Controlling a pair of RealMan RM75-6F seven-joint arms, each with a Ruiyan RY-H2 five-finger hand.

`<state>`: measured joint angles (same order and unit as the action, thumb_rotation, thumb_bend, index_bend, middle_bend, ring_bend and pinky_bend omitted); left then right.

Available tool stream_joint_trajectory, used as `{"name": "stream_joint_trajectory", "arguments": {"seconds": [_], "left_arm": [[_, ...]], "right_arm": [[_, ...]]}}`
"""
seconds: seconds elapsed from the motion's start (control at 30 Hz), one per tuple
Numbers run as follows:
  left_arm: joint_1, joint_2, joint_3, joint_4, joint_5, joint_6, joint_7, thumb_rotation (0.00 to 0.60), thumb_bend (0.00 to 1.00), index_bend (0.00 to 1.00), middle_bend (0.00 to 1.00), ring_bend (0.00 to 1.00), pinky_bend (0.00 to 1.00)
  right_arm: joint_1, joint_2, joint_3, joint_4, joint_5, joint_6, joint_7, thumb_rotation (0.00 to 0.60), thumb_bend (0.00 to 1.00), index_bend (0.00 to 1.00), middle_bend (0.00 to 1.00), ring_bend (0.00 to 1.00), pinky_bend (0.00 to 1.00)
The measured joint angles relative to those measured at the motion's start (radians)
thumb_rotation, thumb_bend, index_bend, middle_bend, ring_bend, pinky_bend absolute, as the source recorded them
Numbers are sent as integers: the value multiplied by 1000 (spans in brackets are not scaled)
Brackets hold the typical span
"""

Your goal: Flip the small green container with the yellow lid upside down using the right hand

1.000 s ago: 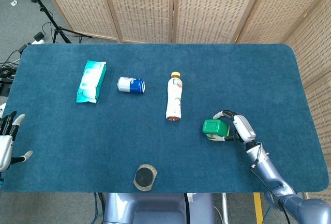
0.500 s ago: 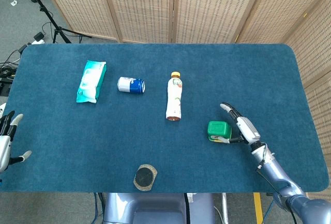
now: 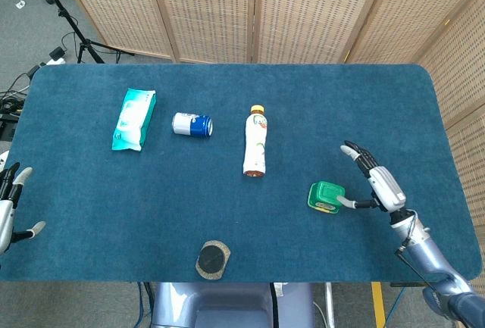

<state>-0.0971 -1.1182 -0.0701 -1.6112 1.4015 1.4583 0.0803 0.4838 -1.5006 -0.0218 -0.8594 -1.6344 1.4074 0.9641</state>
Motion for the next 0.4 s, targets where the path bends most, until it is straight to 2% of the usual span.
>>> {"name": "stream_joint_trajectory", "arguments": {"seconds": [0.13,0.4], "left_arm": [[4,-1,0,2,7,10,1,600,0,0,0,0,0],[15,12,-2,-1,14,30,-34,600,0,0,0,0,0]], "right_arm": [[-17,87,-5,-125,15,-17,-193,600,0,0,0,0,0],[-102,225,2,-443,140,-22,-745,600,0,0,0,0,0]]}}
